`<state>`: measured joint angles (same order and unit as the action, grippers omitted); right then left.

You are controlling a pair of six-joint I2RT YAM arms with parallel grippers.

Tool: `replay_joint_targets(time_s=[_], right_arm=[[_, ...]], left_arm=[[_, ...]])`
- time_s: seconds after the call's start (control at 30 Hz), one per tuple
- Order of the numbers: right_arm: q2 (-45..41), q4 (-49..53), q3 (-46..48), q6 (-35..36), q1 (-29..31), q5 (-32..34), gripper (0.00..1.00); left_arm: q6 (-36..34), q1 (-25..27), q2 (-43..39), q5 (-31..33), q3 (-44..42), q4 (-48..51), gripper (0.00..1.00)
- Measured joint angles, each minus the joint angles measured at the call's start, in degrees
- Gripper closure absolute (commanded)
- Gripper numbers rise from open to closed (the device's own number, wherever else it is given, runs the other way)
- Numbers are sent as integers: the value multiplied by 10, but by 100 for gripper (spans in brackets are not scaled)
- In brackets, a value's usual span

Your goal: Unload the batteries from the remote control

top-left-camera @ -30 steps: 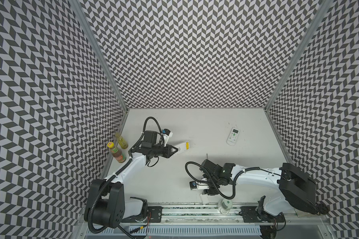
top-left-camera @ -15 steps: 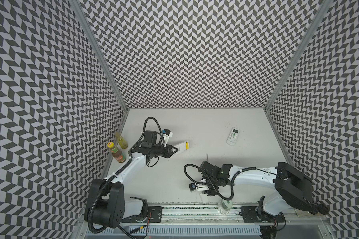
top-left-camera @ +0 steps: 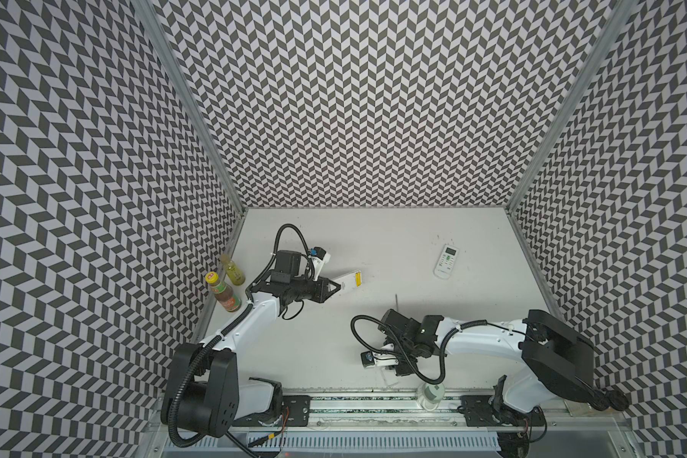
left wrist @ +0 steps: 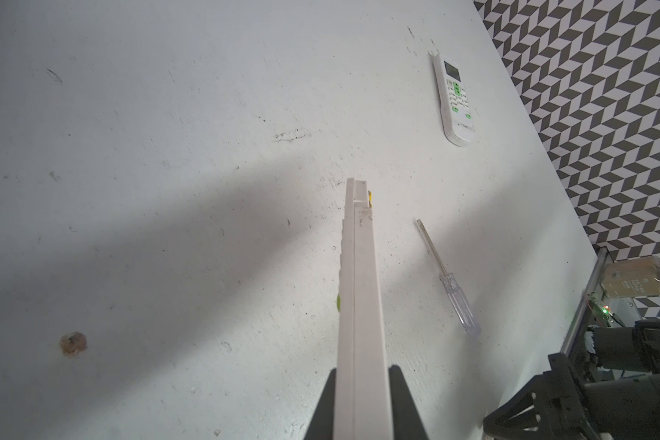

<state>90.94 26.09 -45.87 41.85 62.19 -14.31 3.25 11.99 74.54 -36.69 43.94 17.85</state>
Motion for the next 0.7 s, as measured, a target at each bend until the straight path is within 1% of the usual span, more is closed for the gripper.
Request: replay_joint_targets(time_s=[0.07,0.13,0.17,0.37,0.47,0.6,0.7], right_arm=[[2,-4,-1,-1,1,0,90],[3,-7,-2,-1,2,0,98],[4,-7,-3,-1,2,0,100],[1,-8,-4,-3,3,9,100],[-17,-9,-4,-23,-9,18,100],[-67,-21,-11,-77,-59,31,100],[-106,-50,-21,-130,-106,62,100]], left_arm=[[0,0,0,0,0,0,100],[0,0,0,0,0,0,100],[0,0,0,0,0,0,100],[0,0,-1,0,0,0,100],[0,0,-1,0,0,0,100],[1,1,-2,0,0,0,100],[6,6,-2,-1,0,-1,100]])
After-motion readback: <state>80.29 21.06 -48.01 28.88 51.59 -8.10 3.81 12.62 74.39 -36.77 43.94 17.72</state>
